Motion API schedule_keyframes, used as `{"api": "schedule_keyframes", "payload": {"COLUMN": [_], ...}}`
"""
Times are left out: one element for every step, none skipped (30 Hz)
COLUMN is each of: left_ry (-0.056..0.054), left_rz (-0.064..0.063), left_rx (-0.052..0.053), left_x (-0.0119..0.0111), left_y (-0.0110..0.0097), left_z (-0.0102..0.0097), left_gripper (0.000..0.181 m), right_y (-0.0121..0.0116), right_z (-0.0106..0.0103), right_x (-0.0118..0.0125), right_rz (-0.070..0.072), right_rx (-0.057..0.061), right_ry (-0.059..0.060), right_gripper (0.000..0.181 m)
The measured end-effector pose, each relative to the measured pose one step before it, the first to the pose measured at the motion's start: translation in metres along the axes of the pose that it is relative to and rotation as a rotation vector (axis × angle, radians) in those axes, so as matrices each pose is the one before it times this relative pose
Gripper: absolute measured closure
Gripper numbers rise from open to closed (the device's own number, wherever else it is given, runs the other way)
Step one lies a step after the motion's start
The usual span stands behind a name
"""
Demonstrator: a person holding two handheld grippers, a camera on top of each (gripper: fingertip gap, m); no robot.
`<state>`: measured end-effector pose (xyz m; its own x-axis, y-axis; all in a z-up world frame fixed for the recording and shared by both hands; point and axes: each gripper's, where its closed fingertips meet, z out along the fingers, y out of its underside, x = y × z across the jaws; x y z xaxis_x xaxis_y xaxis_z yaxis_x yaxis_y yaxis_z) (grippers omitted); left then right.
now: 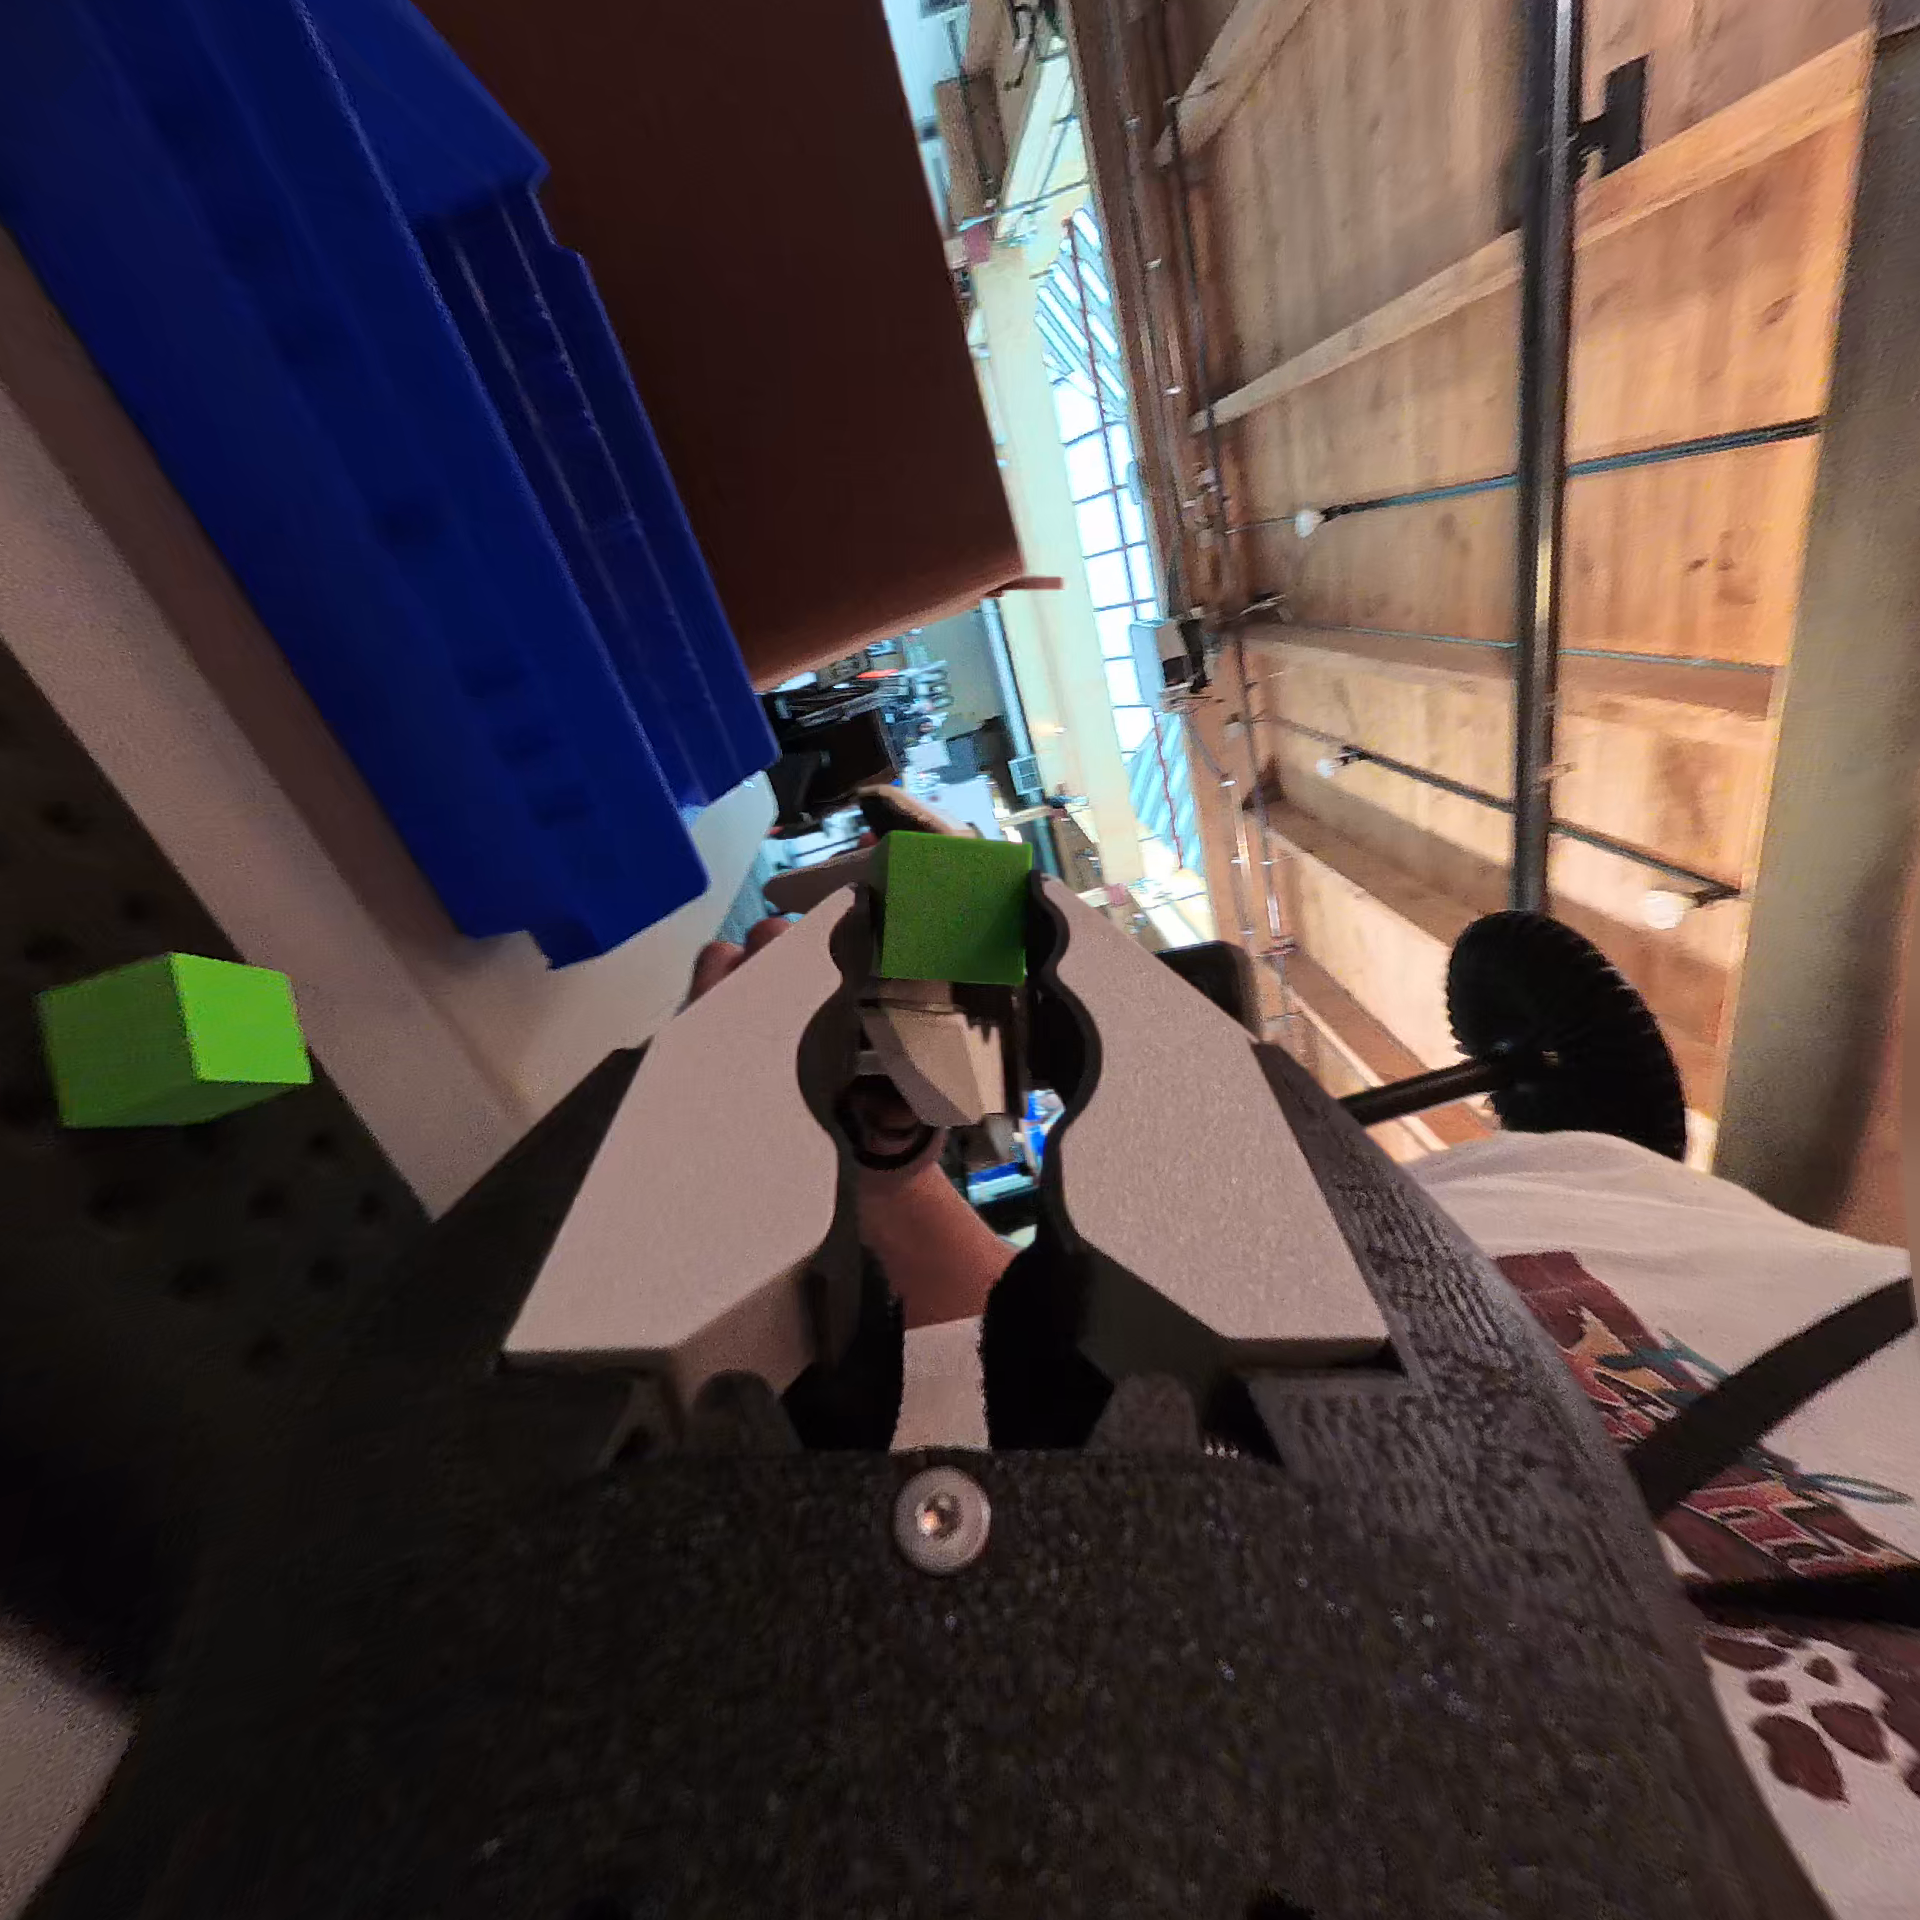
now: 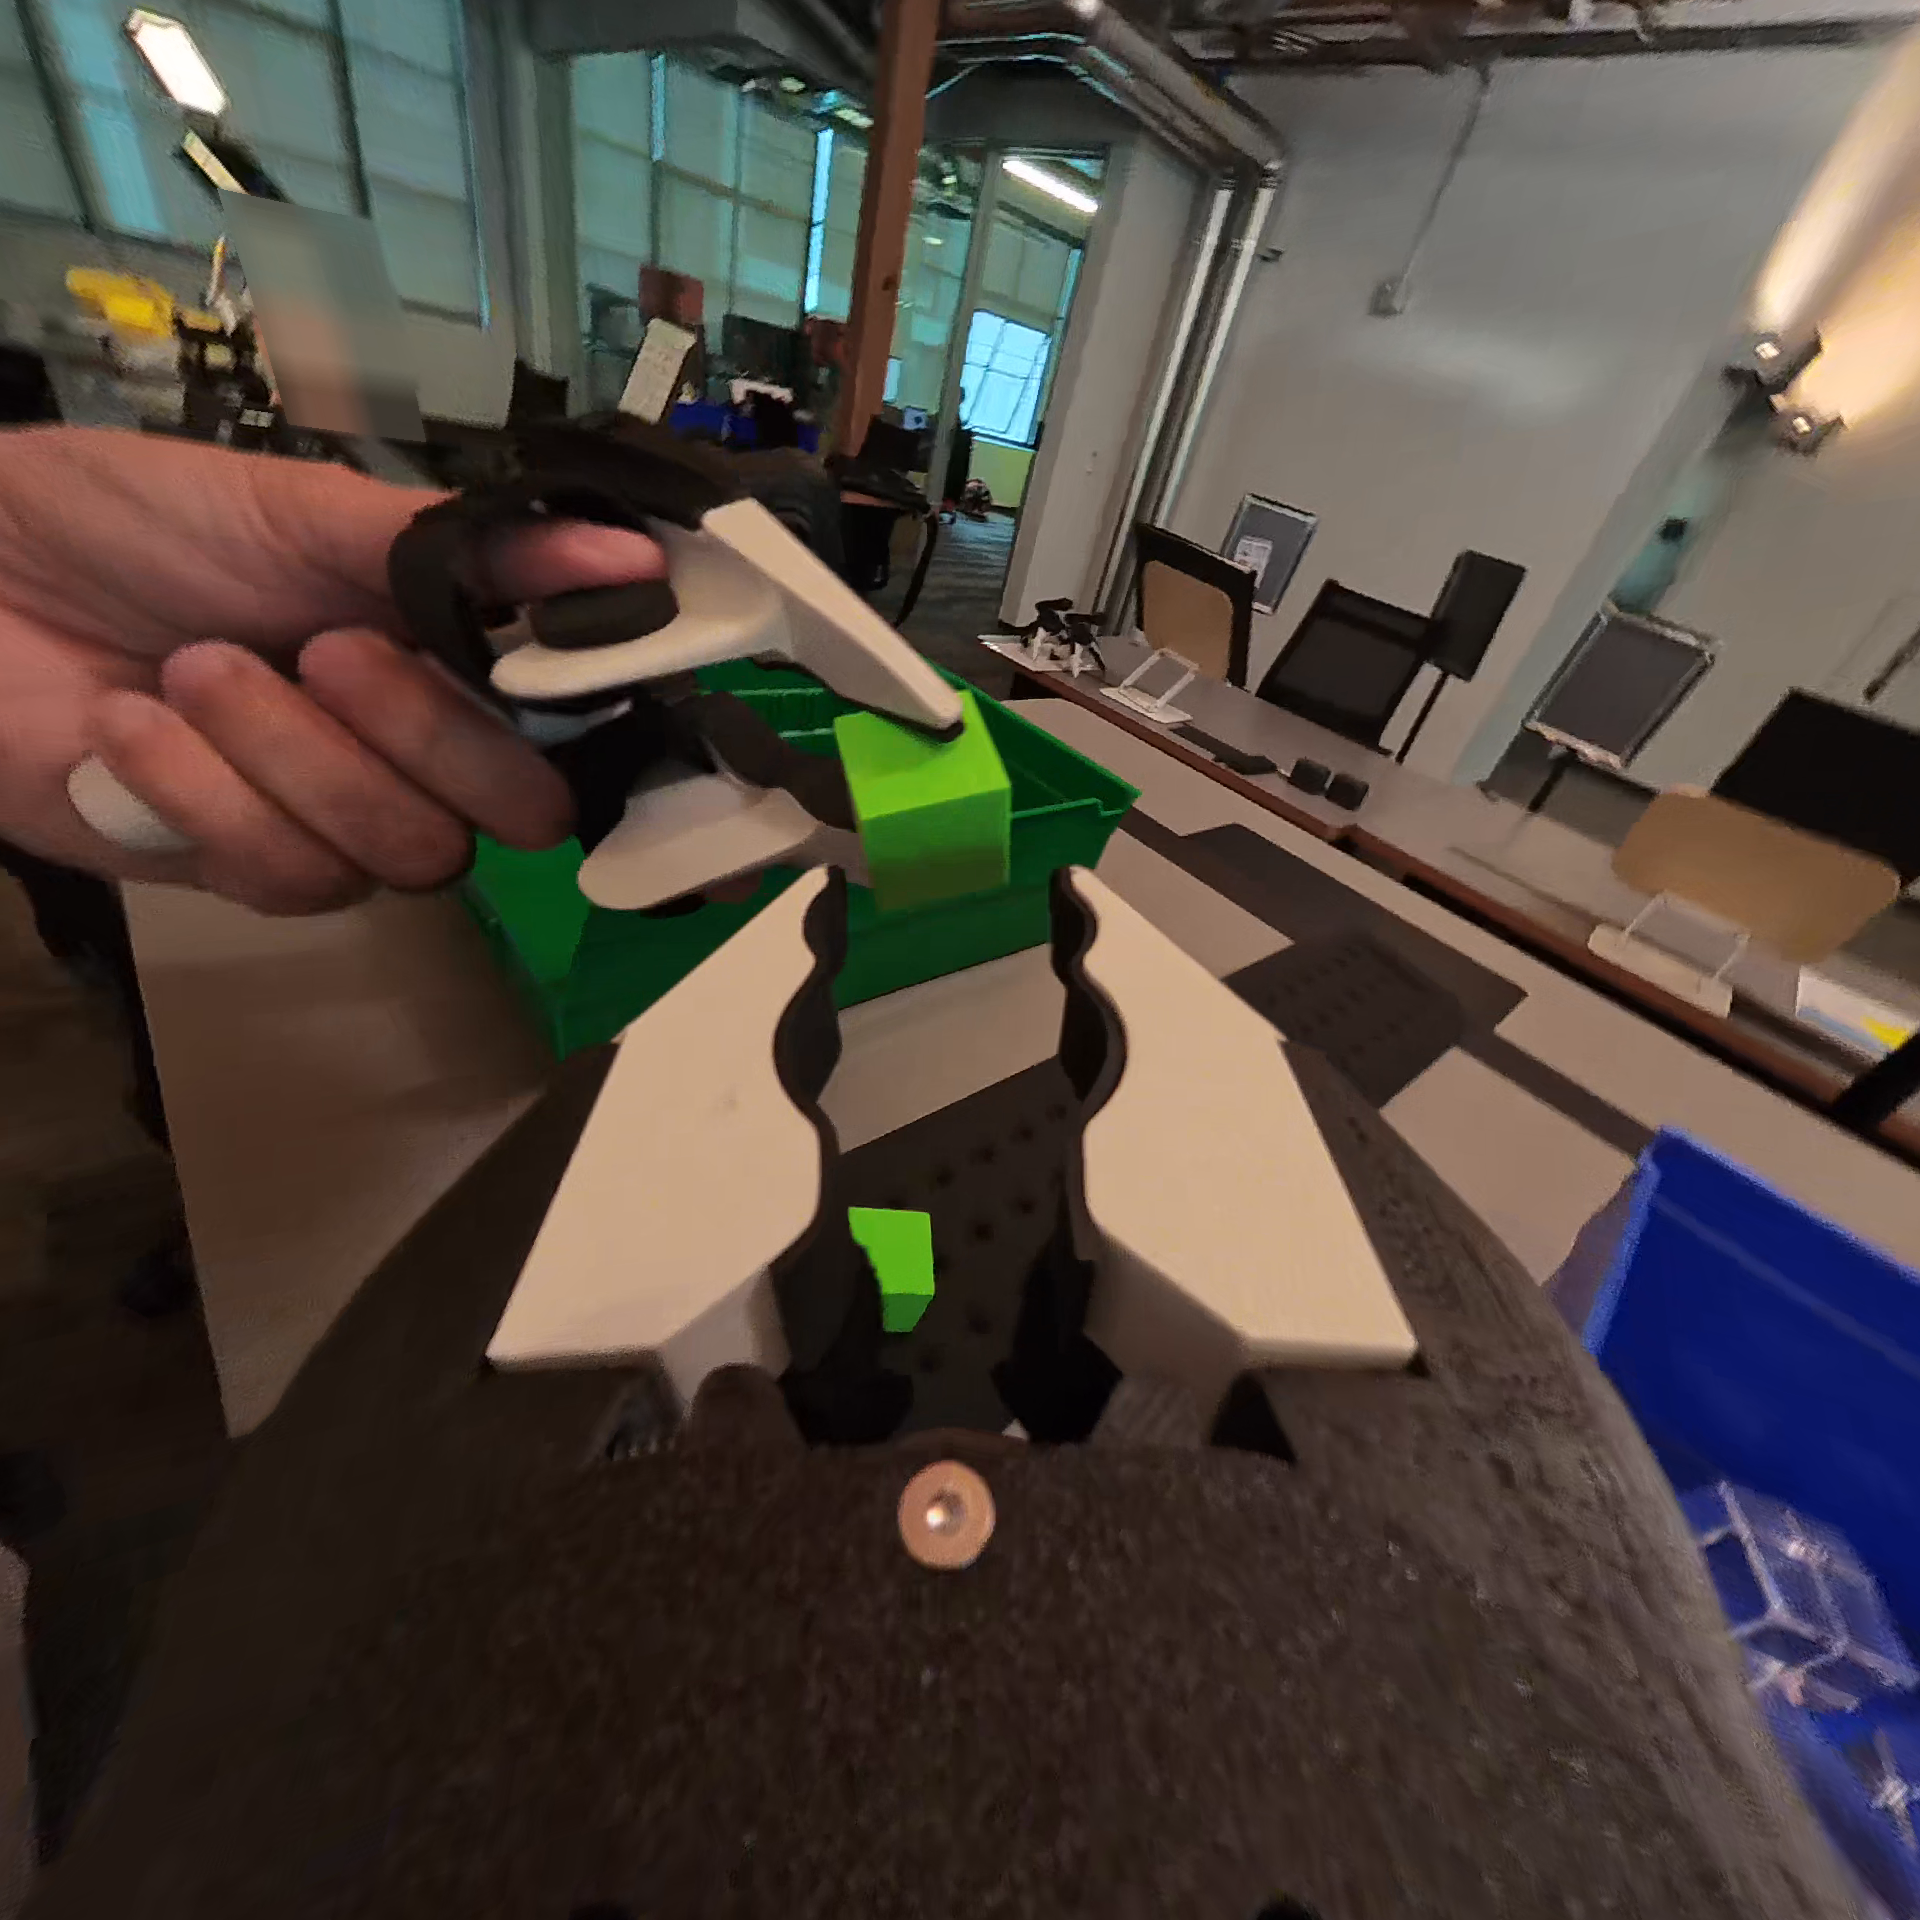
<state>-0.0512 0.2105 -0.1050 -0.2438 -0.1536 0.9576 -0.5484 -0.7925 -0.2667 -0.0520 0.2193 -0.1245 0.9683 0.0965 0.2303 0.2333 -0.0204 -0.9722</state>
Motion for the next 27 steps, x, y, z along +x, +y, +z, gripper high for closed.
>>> {"api": "schedule_keyframes", "payload": {"left_ry": [0.0251,0.0116,0.0131,0.0127,0.0083,-0.0121,-0.0413,-0.0552,-0.0414,-0.0271,-0.0176,-0.0136,-0.0158,-0.0243,-0.0408,-0.0502,-0.0511,-0.056,-0.0632,-0.0614,-0.0535,-0.0518,-0.0494,-0.0391,-0.0377,-0.0485,-0.0454], "left_rz": [-0.0174,-0.0066,-0.0056,-0.0053,0.0062,0.0279,0.0455,0.0491,0.0468,0.0382,0.0307,0.0249,0.0214,0.0204,0.0209,0.0231,0.0231,0.022,0.0264,0.0278,0.0257,0.0232,0.0198,0.0186,0.0173,0.017,0.0239], "left_rx": [-0.0052,-0.0024,0.0144,0.0038,0.0031,0.0067,0.0048,0.0097,0.0155,0.0145,0.0075,-0.0026,-0.01,-0.0123,-0.0138,-0.0142,-0.0153,-0.0208,-0.0248,-0.0253,-0.0267,-0.022,-0.012,-0.0062,-0.006,-0.004,-0.0014], "left_x": [0.00241,0.00087,0.00184,0.00184,0.0017,0.0001,-0.00268,-0.00374,-0.00139,0.00039,0.00144,0.00139,0.00038,-0.0013,-0.00442,-0.00626,-0.00675,-0.00745,-0.0081,-0.00725,-0.00526,-0.00417,-0.00285,-0.00076,-0.0003,-0.00189,-0.00134], "left_y": [0.00376,0.00352,0.00087,0.00148,0.00096,0.00007,0.00039,-0.00032,-0.0009,-0.00064,0.00053,0.00232,0.00384,0.00488,0.0056,0.00612,0.00653,0.00727,0.00765,0.00739,0.00705,0.00558,0.00348,0.00204,0.00124,0.0005,-0.00005], "left_z": [-0.0009,-0.00047,-0.00127,-0.00123,-0.00165,-0.00191,-0.00237,-0.00327,-0.00416,-0.00462,-0.00451,-0.00426,-0.00356,-0.00309,-0.00244,-0.00173,-0.00055,0.00056,0.0017,0.00279,0.00362,0.00394,0.00376,0.00375,0.00371,0.00385,0.00414], "left_gripper": [0.152,0.151,0.152,0.152,0.152,0.151,0.145,0.14,0.137,0.137,0.137,0.137,0.137,0.137,0.137,0.137,0.137,0.137,0.137,0.137,0.137,0.137,0.137,0.137,0.137,0.137,0.137], "right_y": [-0.00067,-0.00313,-0.00173,-0.00169,-0.00203,-0.00198,0.0004,0.00317,0.00533,0.00929,0.01321,0.01653,0.01989,0.02523,0.02734,0.02241,0.01456,0.00903,0.00522,0.00448,0.00815,0.0071,0.00461,0.00256,0.0,-0.00083,0.00144], "right_z": [0.0008,-0.00009,-0.00018,-0.00077,-0.00107,-0.00142,-0.00189,-0.00353,-0.00524,-0.00572,-0.00505,-0.00328,0.00046,0.00479,0.00704,0.00967,0.01242,0.01291,0.01213,0.01243,0.01181,0.00983,0.00823,0.00646,0.0043,0.00318,0.00293], "right_x": [-0.00461,-0.00366,-0.00107,-0.0017,-0.00126,-0.00209,-0.00014,0.00769,0.01567,0.02148,0.02652,0.02978,0.02794,0.02079,0.01597,0.01257,0.00631,0.00343,0.00946,0.00515,-0.00298,-0.00102,0.00054,-0.00182,0.00119,-0.00038,-0.00369], "right_rz": [-0.0443,-0.0407,-0.0378,-0.0394,-0.017,0.001,0.0107,0.0068,-0.0053,-0.0058,0.0046,0.0209,0.0341,0.0324,0.0188,0.0136,0.0082,-0.0067,-0.0147,-0.0032,0.0112,0.0078,-0.0001,-0.0114,0.0005,0.0134,0.0172], "right_rx": [-0.0023,0.0095,-0.0004,-0.0011,-0.0014,-0.0002,-0.0119,-0.0236,-0.0286,-0.0433,-0.062,-0.079,-0.0972,-0.1349,-0.172,-0.1595,-0.1115,-0.0845,-0.0737,-0.0692,-0.1013,-0.101,-0.0694,-0.0517,-0.0271,-0.0127,-0.0217], "right_ry": [-0.0207,-0.0112,0.0043,-0.0085,-0.0156,-0.0304,-0.03,0.0037,0.0295,0.0371,0.0394,0.0397,0.0171,-0.0274,-0.0449,-0.0438,-0.062,-0.0608,-0.0065,-0.0244,-0.0706,-0.0464,-0.0205,-0.0244,-0.0001,-0.0094,-0.0282], "right_gripper": [0.149,0.154,0.155,0.155,0.155,0.155,0.155,0.155,0.155,0.155,0.155,0.156,0.155,0.156,0.155,0.155,0.155,0.155,0.155,0.155,0.155,0.156,0.156,0.155,0.155,0.155,0.155]}}
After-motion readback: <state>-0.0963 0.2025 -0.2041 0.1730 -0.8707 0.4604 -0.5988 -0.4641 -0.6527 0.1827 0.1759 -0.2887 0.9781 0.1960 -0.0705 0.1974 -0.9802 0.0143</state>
